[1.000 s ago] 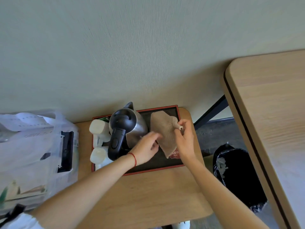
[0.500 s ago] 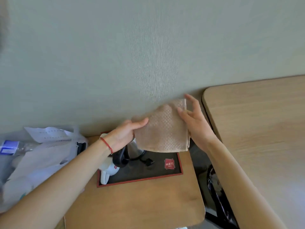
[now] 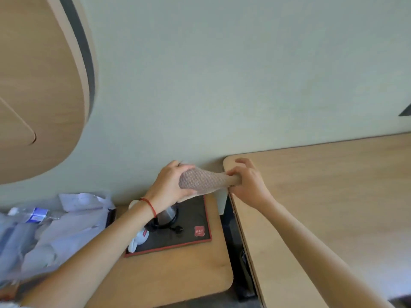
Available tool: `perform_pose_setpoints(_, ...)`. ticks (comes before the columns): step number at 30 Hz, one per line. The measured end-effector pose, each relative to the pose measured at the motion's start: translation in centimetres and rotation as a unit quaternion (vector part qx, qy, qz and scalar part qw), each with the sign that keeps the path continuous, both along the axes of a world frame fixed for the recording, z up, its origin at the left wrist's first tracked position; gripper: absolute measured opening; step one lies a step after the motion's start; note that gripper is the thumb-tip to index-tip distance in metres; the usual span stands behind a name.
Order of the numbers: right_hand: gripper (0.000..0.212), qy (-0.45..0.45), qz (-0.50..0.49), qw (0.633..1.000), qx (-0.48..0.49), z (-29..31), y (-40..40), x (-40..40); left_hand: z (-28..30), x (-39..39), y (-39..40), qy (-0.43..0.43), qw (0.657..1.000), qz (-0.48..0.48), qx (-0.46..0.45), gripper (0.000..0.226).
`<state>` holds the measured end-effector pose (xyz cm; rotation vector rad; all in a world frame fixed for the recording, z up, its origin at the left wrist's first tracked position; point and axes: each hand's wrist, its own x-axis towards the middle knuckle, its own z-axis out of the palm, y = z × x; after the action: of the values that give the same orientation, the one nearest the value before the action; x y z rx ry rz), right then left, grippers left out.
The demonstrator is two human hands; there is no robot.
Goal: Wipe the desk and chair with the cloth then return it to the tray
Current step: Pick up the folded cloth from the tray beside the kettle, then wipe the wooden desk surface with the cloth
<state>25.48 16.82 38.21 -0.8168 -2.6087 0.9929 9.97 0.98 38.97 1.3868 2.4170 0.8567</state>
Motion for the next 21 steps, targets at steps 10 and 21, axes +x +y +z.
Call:
perform_pose_setpoints(10, 0.043, 0.328, -0.057, 0.756, -0.563, 2.2, 5.2, 14.6, 2.2, 9.2, 9.9, -0.363, 0.923, -0.080, 0.102, 0.042)
perform_pose_setpoints(21, 0.055, 0.408, -0.258, 0.752, -0.449, -3.9, 18.4, 34.7, -4.4, 32.0, 28.4, -0.349, 0.929, -0.091, 0.088, 0.035)
